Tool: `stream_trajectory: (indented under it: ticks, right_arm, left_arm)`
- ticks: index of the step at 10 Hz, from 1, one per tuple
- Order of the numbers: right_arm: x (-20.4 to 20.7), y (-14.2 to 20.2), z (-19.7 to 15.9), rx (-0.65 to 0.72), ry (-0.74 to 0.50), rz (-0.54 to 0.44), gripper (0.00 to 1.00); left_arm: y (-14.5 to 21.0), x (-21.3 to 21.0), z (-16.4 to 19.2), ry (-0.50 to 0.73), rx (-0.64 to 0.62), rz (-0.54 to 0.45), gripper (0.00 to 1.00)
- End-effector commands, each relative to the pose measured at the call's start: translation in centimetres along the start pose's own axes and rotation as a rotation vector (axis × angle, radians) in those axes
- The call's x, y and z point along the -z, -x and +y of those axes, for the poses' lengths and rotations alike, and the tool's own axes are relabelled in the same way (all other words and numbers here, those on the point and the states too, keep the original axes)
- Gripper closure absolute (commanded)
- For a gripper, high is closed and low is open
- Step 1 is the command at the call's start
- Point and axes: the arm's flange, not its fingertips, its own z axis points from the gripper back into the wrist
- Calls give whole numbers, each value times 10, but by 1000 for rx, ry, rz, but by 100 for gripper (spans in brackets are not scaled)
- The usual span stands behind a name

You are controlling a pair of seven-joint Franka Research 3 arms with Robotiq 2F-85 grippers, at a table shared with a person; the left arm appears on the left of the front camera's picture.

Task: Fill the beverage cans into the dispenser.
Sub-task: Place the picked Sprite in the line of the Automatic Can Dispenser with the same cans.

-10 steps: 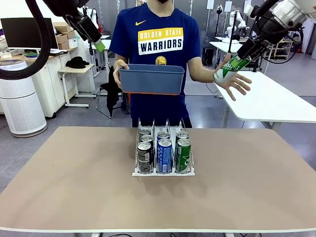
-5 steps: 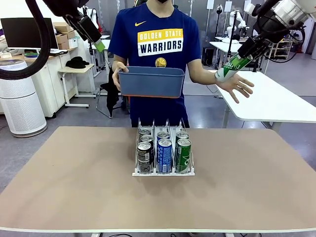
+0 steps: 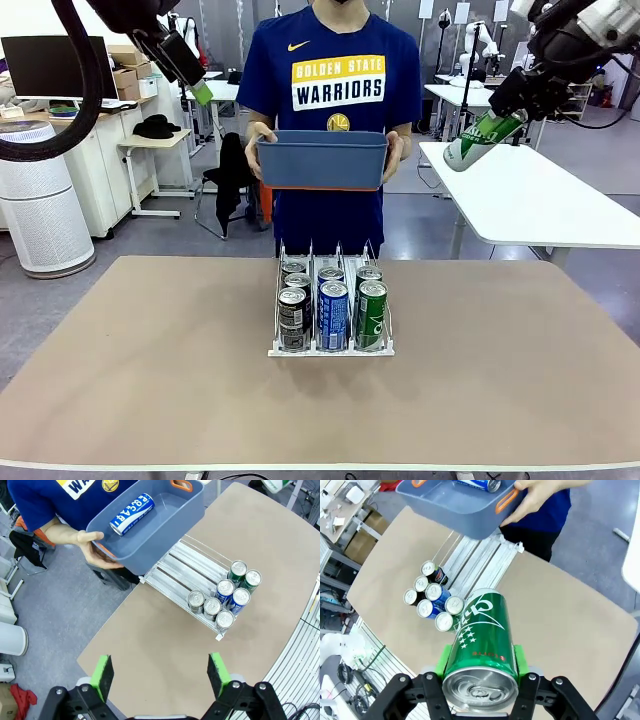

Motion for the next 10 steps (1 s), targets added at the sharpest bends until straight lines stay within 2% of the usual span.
stream_trajectory:
  ticks: [1,4,6,7,10]
  right_arm:
    - [-4,18,17,49,24,-12,42]
    - [-13,50,29,54,-31,20,42]
    - [-17,72,35,-33,-90,86,42]
    - [-11,50,28,37,-13,38,42]
    - [-11,50,28,37,-13,38,42]
  left_arm:
    - [1,0,0,1,0,1,0]
    - [1,0,0,1,0,1,0]
    - [1,0,0,1,0,1,0]
    - [1,0,0,1,0,1,0]
    - [1,0,0,1,0,1,0]
